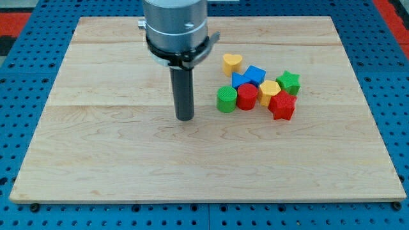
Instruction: Push green circle into red circle
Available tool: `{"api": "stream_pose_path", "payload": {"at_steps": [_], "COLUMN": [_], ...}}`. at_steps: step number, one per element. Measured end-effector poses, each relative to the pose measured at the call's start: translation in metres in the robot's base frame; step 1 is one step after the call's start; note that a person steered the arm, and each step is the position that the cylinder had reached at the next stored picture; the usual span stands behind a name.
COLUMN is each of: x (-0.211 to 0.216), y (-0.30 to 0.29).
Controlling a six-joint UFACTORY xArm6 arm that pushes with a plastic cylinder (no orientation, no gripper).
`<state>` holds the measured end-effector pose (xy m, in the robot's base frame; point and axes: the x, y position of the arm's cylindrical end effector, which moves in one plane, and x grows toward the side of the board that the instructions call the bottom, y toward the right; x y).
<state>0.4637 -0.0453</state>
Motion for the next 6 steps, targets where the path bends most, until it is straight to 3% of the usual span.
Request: {"api": "stream_pose_path", "payload": {"at_steps": [3, 4, 6], "x": [-0.022, -0.035, -0.010], "y": [-0.007, 0.022, 0.065]}}
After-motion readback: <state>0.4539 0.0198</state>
